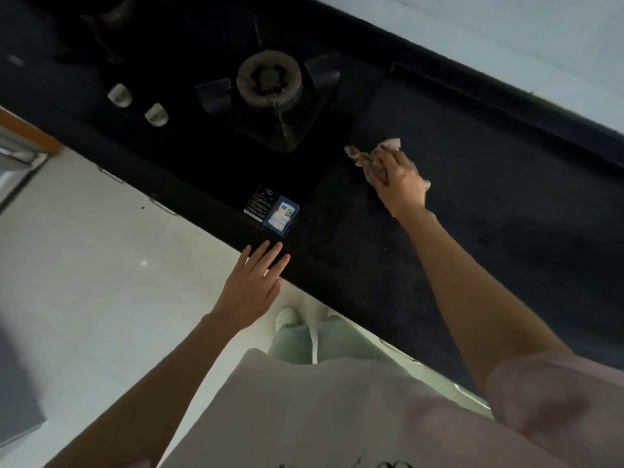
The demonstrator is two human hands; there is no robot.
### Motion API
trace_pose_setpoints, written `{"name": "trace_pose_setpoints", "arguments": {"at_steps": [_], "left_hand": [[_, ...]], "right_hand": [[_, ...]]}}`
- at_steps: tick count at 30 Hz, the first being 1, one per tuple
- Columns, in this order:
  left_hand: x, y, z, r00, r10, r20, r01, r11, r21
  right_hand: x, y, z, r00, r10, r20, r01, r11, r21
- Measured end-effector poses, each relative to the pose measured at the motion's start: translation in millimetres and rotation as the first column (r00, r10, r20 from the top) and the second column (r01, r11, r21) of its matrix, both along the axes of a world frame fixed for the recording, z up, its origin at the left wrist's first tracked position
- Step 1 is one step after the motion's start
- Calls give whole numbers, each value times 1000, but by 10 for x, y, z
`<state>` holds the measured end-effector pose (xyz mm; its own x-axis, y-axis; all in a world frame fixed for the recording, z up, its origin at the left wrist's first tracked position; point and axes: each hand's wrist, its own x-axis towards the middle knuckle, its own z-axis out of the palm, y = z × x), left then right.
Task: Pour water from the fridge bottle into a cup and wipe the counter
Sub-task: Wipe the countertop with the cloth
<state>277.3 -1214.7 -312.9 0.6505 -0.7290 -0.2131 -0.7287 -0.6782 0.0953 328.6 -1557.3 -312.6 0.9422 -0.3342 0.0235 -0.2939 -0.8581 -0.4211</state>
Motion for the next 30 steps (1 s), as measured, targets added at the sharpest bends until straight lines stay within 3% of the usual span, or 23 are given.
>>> {"name": "trace_pose_setpoints", "arguments": {"at_steps": [4, 11, 16, 19, 22, 26, 30], "left_hand": [[-20, -107, 29, 1000, 13, 17, -13, 999, -43], [157, -694, 105, 999, 11, 35, -6, 989, -151], [370, -1251, 77, 998, -53, 16, 54, 992, -112], [476, -1515, 44, 997, -75, 20, 77, 994, -79], [531, -1700, 14, 998, -61, 9, 62, 997, -51], [495, -1770, -21, 999, -32, 2, 32, 999, -36], [486, -1738, -57, 1000, -21, -11, 21, 998, -52]], "right_hand": [[62, 430, -42, 991, 132, 15, -131, 989, -62], [-1036, 401, -87, 934, 328, 141, -328, 944, -21], [-1070, -479, 0, 985, 119, 123, -117, 993, -21], [-585, -902, 0, 993, -83, 83, 84, 996, -9], [-16, -934, -24, 991, -123, 49, 121, 992, 47], [303, -425, -1, 977, 156, 146, -155, 988, -20], [26, -255, 0, 871, 468, 152, -467, 883, -44]]}}
